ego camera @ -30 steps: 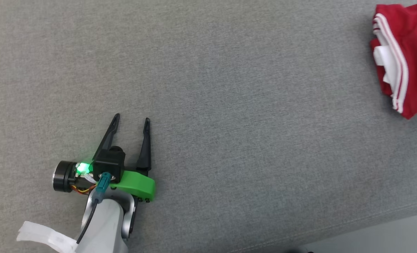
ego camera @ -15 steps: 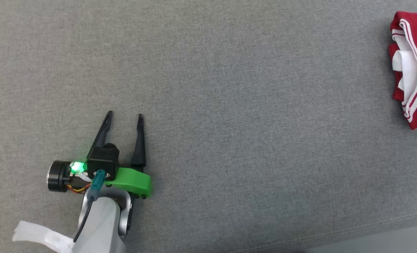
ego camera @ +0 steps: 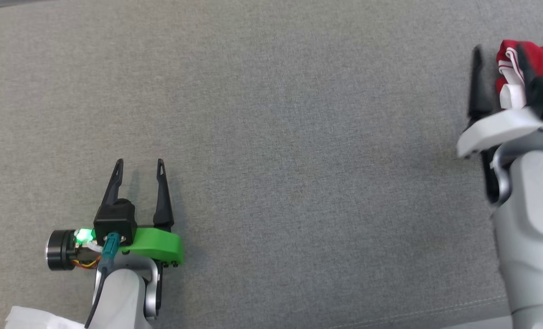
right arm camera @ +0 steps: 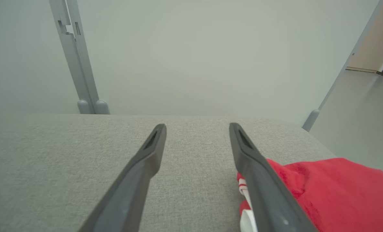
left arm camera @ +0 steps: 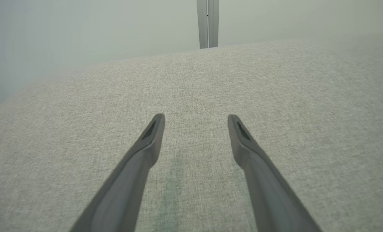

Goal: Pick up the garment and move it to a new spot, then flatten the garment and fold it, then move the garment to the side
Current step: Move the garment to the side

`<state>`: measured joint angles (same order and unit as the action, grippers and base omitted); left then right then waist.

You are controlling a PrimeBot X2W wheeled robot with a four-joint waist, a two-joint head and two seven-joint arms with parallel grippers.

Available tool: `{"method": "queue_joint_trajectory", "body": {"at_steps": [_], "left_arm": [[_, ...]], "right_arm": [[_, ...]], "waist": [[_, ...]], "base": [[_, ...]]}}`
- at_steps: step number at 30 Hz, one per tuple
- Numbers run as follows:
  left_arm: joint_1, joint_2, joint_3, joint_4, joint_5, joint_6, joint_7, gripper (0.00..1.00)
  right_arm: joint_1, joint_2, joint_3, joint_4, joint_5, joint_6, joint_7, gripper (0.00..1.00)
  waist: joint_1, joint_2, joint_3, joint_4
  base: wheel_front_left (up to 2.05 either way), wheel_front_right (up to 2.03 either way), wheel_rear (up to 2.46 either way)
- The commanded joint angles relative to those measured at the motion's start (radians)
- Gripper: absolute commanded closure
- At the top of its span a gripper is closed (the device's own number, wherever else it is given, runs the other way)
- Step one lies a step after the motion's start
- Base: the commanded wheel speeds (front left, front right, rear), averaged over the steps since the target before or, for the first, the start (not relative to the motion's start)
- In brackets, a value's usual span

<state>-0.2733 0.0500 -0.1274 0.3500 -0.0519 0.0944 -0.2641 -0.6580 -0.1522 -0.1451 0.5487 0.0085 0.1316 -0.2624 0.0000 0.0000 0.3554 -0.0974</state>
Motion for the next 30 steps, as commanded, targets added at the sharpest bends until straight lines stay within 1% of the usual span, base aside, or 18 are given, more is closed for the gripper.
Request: {"method": "queue_joint_trajectory", "body": {"at_steps": [1,6,14,20,23,30], "left_arm": [[0.018,0.004,0.008,-0.003,-0.005,0.007,0.001,0.0],[0.042,0.003,0.022,0.009,-0.019,0.018,0.001,0.0],[0.085,0.002,0.035,0.019,-0.044,0.025,0.001,0.0],[0.119,0.002,0.042,0.023,-0.059,0.007,0.001,0.0],[0.134,0.002,0.045,0.026,-0.067,0.002,0.001,0.0],[0.172,0.002,0.056,0.03,-0.097,-0.026,0.001,0.0]], "right_arm": [[0.032,0.011,0.011,-0.018,0.022,-0.002,-0.002,0.0],[0.149,0.055,0.069,-0.037,0.058,-0.002,-0.003,0.0],[0.275,0.092,0.089,-0.061,0.098,-0.002,-0.003,0.0],[0.324,0.099,0.096,-0.064,0.112,-0.002,-0.003,0.0],[0.345,0.101,0.115,-0.061,0.139,-0.002,-0.003,0.0],[0.38,0.1,0.147,-0.054,0.176,-0.002,-0.003,0.0]], "waist": [[0.0,0.0,-0.034,0.021],[0.0,0.0,-0.082,0.048],[0.0,0.0,-0.166,0.085],[0.0,0.0,-0.233,0.101],[0.0,0.0,-0.266,0.107],[0.0,0.0,-0.322,0.109]], "base": [[0.0,0.0,0.0],[0.0,0.0,0.0],[0.0,0.0,0.0],[0.0,0.0,0.0],[0.0,0.0,0.0],[0.0,0.0,0.0]]}}
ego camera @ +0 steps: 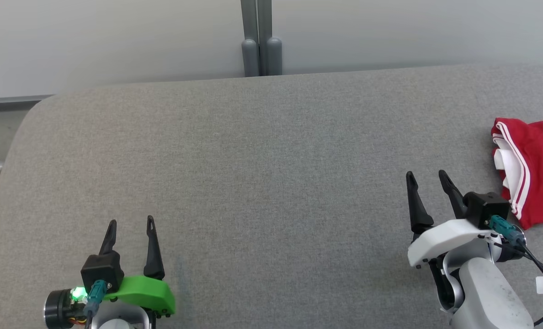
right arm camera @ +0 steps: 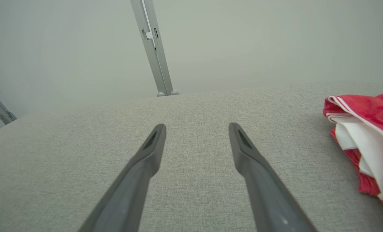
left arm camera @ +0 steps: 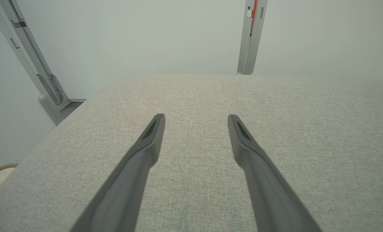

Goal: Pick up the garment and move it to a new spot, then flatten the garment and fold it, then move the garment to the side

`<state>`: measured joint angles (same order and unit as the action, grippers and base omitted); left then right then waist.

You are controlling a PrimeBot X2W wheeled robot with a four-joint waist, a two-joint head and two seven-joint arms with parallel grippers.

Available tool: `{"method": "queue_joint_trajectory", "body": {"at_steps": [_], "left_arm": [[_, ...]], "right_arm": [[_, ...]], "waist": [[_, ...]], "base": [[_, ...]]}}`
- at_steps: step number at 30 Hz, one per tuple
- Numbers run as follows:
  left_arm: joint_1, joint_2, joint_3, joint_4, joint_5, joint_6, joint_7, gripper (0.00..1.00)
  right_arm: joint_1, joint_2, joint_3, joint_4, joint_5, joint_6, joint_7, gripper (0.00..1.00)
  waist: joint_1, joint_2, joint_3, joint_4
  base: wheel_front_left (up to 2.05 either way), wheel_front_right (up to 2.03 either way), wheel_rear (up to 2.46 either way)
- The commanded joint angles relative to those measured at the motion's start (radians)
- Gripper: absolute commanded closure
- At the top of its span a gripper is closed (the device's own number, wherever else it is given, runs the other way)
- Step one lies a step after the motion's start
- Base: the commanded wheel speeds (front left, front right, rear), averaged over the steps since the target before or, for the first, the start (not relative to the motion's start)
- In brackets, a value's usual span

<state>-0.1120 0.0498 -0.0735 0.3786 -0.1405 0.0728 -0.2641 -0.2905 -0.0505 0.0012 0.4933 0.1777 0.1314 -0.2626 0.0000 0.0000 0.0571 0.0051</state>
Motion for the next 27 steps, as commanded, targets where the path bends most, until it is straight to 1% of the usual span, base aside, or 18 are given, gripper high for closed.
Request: {"method": "queue_joint_trajectory", "body": {"at_steps": [1,13,16,17,20,27], "left_arm": [[0.016,0.003,0.006,0.001,-0.013,-0.008,0.001,0.0],[0.038,0.002,0.024,-0.008,-0.016,-0.022,0.001,0.0],[0.037,0.002,0.021,-0.006,-0.022,-0.038,0.001,0.0],[0.03,0.0,0.019,-0.003,-0.028,-0.037,0.0,1.0],[0.035,-0.004,0.02,0.023,-0.037,-0.038,0.003,1.0],[0.023,-0.003,0.045,0.016,-0.175,-0.054,0.048,1.0]], "right_arm": [[0.016,-0.002,0.003,0.001,0.008,-0.002,-0.002,0.0],[0.028,-0.001,0.014,0.0,0.023,-0.002,-0.002,0.0],[0.025,-0.001,0.014,-0.002,0.023,-0.002,-0.002,0.0],[0.02,0.0,0.013,0.001,0.014,0.0,0.0,1.0],[0.035,0.004,0.01,0.024,0.019,0.0,0.004,1.0],[0.041,0.003,-0.011,0.005,0.155,0.0,0.049,1.0]], "waist": [[0.0,0.0,-0.028,0.006],[0.0,0.0,-0.045,0.007],[0.0,0.0,-0.042,0.008],[0.0,0.0,-0.043,0.008],[0.0,0.0,-0.043,0.008],[0.0,0.0,-0.043,0.007]], "base": [[0.0,0.0,0.0],[0.0,0.0,0.0],[0.0,0.0,0.0],[0.0,0.0,0.0],[0.0,0.0,0.0],[0.0,0.0,0.0]]}}
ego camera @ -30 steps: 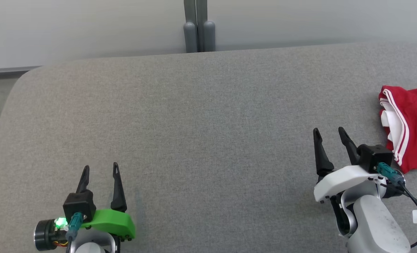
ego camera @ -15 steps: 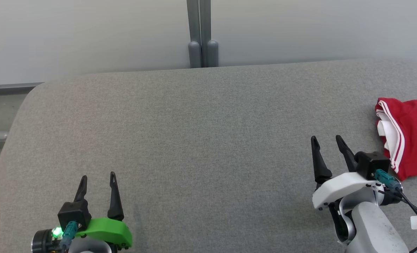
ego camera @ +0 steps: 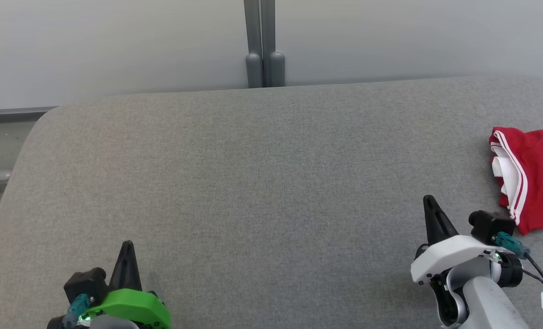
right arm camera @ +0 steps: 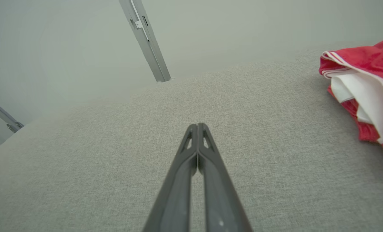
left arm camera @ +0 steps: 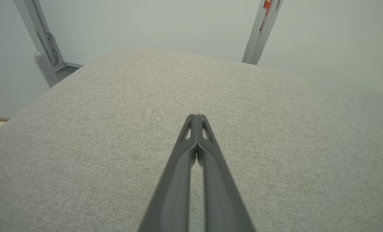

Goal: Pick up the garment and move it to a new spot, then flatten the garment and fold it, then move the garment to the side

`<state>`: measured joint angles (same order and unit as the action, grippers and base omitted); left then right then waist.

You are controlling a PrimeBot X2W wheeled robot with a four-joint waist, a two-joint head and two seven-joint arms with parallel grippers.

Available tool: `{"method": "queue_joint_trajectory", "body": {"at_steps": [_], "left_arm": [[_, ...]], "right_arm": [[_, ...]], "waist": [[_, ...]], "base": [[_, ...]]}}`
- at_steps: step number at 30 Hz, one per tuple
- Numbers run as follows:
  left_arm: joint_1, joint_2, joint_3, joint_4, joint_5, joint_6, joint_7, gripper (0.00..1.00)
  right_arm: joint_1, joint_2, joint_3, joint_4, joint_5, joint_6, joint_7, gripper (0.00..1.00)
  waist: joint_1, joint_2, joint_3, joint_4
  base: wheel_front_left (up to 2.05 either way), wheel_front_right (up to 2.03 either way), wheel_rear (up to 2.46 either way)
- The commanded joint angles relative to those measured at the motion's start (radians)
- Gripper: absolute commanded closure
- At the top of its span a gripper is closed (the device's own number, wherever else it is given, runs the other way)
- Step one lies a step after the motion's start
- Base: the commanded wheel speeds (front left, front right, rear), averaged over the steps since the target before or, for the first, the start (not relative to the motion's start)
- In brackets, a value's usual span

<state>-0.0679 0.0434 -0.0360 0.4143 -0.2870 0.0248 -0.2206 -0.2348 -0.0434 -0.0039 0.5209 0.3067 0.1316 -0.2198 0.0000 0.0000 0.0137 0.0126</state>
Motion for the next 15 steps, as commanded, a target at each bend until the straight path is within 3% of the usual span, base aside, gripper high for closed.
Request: {"method": "queue_joint_trajectory", "body": {"at_steps": [1,15], "left_arm": [[-0.021,0.003,0.008,-0.022,-0.046,-0.008,0.008,1.0],[-0.02,0.004,0.029,-0.058,-0.291,-0.037,0.064,1.0]], "right_arm": [[-0.013,-0.004,-0.006,-0.026,0.042,0.0,0.01,1.0],[0.019,-0.005,-0.02,-0.083,0.285,0.0,0.065,1.0]], "waist": [[0.0,0.0,0.0,0.0],[0.0,0.0,-0.001,-0.002]], "base": [[0.0,0.0,0.0],[0.0,0.0,0.0]]}}
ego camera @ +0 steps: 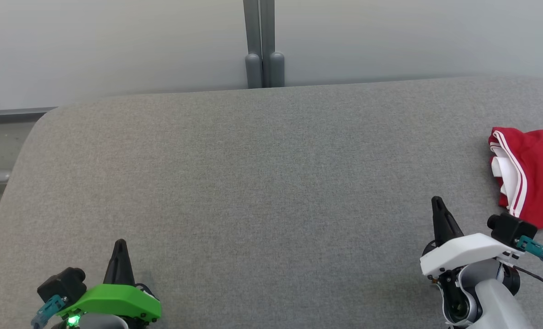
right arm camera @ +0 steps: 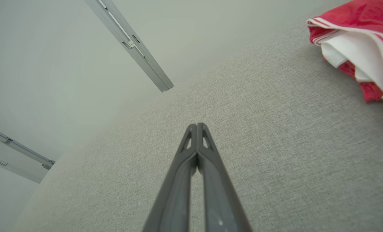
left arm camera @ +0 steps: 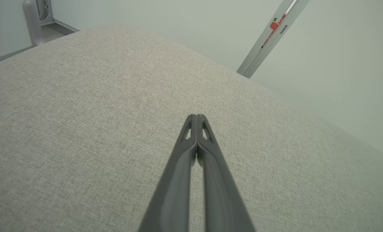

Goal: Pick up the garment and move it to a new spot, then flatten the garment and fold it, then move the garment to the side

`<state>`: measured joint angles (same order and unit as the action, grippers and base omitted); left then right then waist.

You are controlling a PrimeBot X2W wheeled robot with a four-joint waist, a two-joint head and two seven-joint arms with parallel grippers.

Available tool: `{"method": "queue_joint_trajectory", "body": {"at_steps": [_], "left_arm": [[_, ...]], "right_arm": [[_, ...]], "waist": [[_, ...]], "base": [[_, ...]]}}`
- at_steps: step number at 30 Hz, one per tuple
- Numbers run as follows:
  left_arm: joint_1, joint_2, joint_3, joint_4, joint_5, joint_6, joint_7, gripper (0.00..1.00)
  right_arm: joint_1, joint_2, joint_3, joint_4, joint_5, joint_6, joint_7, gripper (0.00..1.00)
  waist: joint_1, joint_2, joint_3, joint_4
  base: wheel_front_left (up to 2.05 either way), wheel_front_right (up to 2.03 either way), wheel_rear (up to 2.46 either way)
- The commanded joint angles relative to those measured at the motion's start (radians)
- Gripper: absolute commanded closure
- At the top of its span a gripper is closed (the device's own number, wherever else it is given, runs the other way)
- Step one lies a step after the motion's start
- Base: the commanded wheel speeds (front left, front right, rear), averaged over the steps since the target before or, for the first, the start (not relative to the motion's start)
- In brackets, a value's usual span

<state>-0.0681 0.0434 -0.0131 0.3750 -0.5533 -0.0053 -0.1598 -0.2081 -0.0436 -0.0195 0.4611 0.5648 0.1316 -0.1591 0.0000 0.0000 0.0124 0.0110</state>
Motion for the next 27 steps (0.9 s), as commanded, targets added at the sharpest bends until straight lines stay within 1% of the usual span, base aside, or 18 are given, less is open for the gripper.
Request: {"method": "queue_joint_trajectory", "body": {"at_steps": [1,14,27], "left_arm": [[-0.021,0.004,0.008,-0.021,-0.042,-0.008,0.008,1.0],[-0.026,0.005,0.031,-0.043,-0.233,-0.031,0.057,1.0],[-0.032,0.006,0.05,-0.061,-0.395,-0.051,0.1,1.0]], "right_arm": [[-0.005,-0.005,-0.006,-0.026,0.044,0.0,0.009,1.0],[0.014,-0.005,-0.022,-0.064,0.232,0.0,0.059,1.0],[0.031,-0.006,-0.037,-0.095,0.393,-0.001,0.101,1.0]], "waist": [[0.0,0.0,0.0,0.0],[0.0,0.0,-0.001,-0.002],[0.0,0.0,-0.002,-0.003]], "base": [[0.0,0.0,0.0],[0.0,0.0,0.0],[0.0,0.0,0.0]]}}
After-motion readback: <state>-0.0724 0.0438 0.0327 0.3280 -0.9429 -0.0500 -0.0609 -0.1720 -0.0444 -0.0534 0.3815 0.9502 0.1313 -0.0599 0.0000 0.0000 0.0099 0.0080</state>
